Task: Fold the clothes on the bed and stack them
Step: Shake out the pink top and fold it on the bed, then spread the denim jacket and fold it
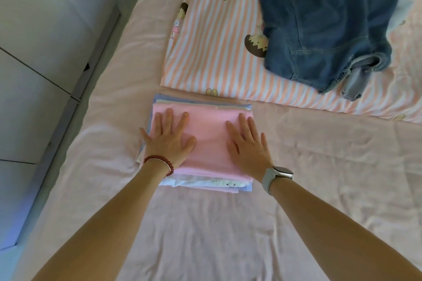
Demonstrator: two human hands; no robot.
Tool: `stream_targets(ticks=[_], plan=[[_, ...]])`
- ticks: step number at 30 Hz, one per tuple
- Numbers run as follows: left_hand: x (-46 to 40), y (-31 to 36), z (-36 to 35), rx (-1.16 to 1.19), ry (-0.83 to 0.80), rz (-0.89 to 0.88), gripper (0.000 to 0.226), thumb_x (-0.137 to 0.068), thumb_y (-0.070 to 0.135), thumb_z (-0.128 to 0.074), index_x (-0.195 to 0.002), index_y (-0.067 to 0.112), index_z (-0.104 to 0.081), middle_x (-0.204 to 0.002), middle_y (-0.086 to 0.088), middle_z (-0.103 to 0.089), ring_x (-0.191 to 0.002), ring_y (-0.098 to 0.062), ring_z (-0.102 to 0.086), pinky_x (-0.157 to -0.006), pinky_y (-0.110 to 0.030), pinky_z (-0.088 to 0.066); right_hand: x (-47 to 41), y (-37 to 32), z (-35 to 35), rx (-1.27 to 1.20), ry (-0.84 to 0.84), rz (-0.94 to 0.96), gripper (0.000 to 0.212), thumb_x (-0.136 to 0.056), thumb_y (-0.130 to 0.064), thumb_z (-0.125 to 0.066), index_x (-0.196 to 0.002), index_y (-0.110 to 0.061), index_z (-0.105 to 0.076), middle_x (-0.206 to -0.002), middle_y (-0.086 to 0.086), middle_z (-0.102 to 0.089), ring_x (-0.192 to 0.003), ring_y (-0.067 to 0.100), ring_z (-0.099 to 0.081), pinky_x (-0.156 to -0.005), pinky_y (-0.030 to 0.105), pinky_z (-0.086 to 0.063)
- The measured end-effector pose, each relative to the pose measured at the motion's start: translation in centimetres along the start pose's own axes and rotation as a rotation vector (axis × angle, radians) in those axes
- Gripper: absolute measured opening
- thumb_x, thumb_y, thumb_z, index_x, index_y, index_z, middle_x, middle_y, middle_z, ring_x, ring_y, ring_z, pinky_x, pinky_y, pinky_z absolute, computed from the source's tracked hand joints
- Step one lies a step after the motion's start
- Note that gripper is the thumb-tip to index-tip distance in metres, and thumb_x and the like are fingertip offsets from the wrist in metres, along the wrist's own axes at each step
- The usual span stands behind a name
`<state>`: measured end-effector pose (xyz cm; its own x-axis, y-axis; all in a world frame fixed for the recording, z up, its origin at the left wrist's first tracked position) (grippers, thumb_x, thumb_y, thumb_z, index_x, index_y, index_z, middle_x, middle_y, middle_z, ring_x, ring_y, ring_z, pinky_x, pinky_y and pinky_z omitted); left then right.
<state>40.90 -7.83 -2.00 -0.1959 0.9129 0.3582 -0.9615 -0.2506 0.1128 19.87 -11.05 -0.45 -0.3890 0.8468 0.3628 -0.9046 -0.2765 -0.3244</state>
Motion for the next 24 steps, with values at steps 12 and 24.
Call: stream_targets(ticks=[12,24], plan=[[-1.7,23.5,0.5,0.308,0.085,-0.363,0.058,-0.096,0.031,-0.039,-0.148,0.022,-0.016,-0.157,-0.005,-0.006,-0.145,-0.025,-0.002,-0.113,-0.039,-0.018,-0.3,19.4,9.9,0.124,0.298,-0.291,0.047,-0.095,-0.023,-0.043,-0.141,-0.012,-0.033,-0.144,0.008,-0.037,-0.131,0.028,-0.033,-0.102,0.044,-0.032],[-5.1,26.5,-13.2,0.009,-0.251,-0.155,0.098,-0.070,0.081,-0.039,-0.141,0.045,0.017,-0.151,0.003,0.031,-0.137,-0.030,0.029,-0.104,-0.063,0.014,-10.6,25.2,9.6,0.294,0.426,-0.099,0.036,-0.098,-0.021,-0.038,-0.132,-0.011,-0.043,-0.140,0.015,-0.042,-0.132,0.030,-0.035,-0.114,0.043,-0.012]])
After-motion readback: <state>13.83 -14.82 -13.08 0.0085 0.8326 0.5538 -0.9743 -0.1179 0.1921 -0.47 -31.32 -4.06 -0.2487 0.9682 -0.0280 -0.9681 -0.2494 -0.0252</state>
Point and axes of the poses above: each hand's wrist, its own x-axis away from the middle knuckle, its own z-axis out of the back of the hand, y = z × x, the point moved 1 cm from there along -x, towards the middle knuckle
